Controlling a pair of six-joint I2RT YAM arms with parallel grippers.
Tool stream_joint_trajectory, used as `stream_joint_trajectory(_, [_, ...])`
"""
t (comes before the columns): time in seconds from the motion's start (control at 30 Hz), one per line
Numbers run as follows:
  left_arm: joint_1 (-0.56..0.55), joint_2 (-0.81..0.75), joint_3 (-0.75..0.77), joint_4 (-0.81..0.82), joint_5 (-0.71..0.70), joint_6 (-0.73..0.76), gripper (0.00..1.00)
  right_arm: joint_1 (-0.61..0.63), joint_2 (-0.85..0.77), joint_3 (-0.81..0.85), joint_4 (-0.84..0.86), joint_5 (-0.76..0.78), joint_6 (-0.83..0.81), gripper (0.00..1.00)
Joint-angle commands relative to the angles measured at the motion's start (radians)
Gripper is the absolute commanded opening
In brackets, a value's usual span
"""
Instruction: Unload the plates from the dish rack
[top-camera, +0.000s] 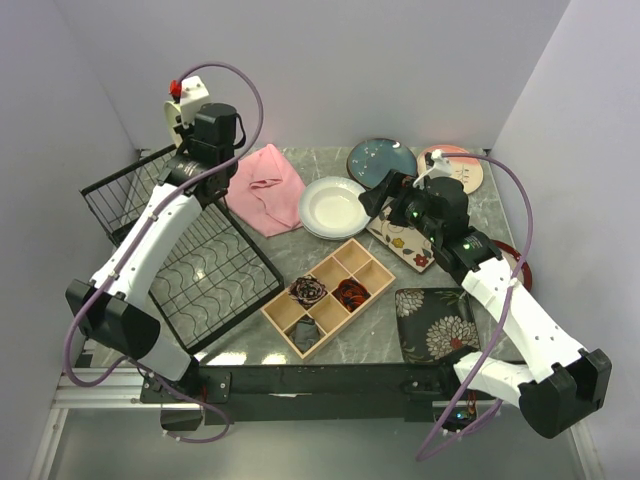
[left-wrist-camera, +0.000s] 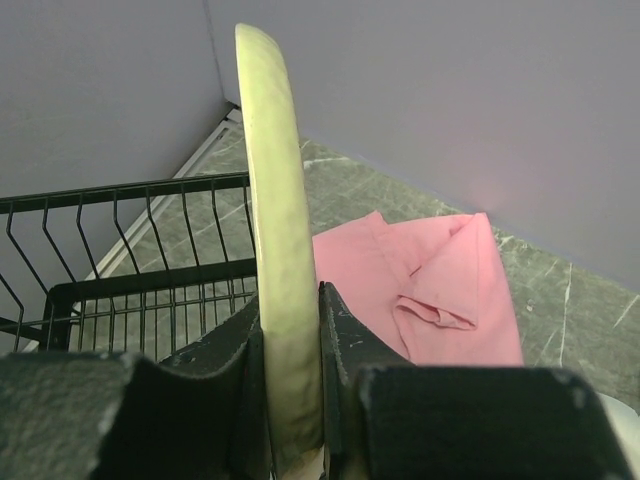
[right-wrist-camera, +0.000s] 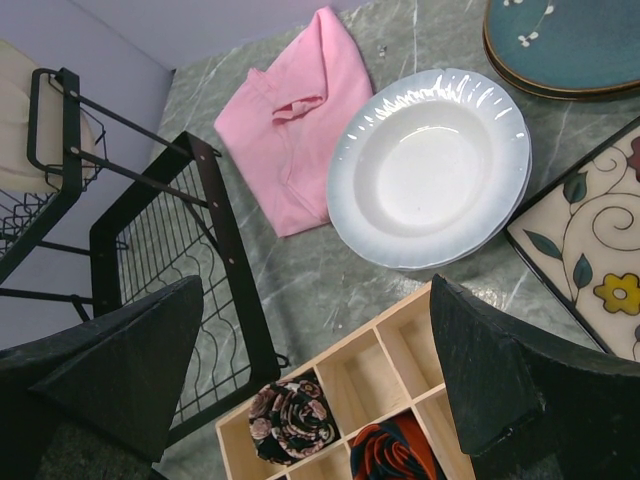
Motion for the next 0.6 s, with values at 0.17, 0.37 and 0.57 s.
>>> stream_joint_trajectory(0.17, [-0.037,-0.051,0.129,0.052,-0.038,0.114,0.01,0.013,-0.017,0.011,0.028,0.02,-0.025,1.0])
stream_joint_trajectory(0.37, [-0.037,-0.071,0.14,0.058,-0.046,0.13,0.01,0.015,-0.016,0.009,0.026,0.02,-0.025,1.0])
stream_joint_trajectory(0.57, [-0.037,-0.075,0.143,0.059,-0.061,0.14,0.01,0.016,-0.022,0.014,0.02,0.02,-0.023,1.0])
